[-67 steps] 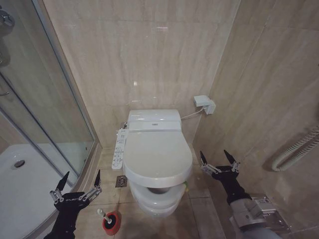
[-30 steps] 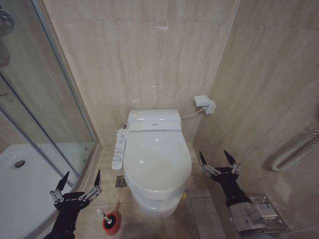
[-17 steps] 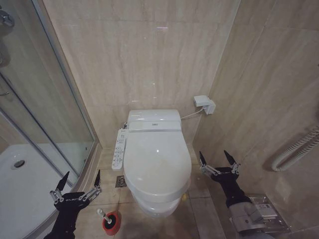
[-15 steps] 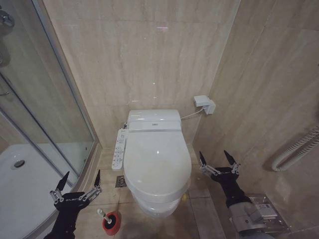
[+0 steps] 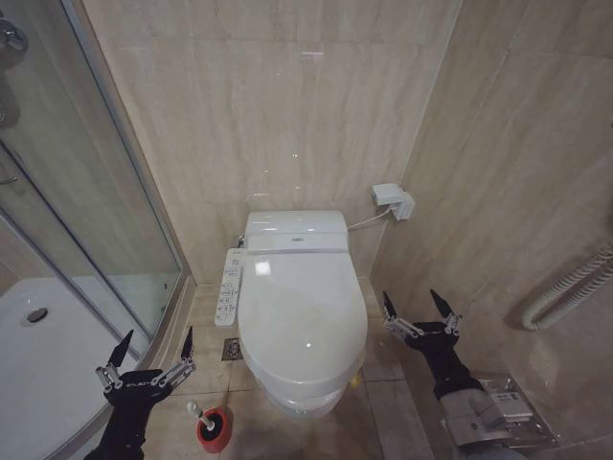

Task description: Open the toilet lid, clean the toilet bowl with a toilet brush, close the toilet lid, and flush.

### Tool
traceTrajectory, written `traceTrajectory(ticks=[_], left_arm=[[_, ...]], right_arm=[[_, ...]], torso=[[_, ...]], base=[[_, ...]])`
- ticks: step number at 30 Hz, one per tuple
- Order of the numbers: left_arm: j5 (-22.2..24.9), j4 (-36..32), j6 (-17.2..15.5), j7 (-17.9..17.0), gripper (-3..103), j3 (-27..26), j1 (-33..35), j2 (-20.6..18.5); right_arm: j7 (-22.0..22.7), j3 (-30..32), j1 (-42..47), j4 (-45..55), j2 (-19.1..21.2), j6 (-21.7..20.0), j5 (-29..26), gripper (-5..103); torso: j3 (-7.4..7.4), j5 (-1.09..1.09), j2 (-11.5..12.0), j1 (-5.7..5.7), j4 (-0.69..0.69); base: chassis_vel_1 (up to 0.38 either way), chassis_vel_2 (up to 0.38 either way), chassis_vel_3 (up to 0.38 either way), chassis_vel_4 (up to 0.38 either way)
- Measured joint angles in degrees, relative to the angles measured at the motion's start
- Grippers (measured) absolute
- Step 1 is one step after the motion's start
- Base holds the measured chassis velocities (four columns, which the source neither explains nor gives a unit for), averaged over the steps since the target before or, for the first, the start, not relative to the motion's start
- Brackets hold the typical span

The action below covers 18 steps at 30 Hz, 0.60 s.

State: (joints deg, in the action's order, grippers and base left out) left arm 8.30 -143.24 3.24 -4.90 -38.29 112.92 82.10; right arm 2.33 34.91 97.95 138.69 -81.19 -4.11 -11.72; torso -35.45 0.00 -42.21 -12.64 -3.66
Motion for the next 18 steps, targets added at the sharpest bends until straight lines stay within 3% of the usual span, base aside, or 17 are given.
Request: traceTrajectory(ticks=[18], left_arm=[[0.00, 0.00, 0.00, 0.00, 100, 0.00, 0.00, 0.00]], right_arm=[[0.00, 0.00, 0.00, 0.00, 0.00, 0.00, -0.01, 100]], torso=[[0.00, 0.00, 0.00, 0.00, 0.00]], base=[[0.000, 0.000, 0.000, 0.000]])
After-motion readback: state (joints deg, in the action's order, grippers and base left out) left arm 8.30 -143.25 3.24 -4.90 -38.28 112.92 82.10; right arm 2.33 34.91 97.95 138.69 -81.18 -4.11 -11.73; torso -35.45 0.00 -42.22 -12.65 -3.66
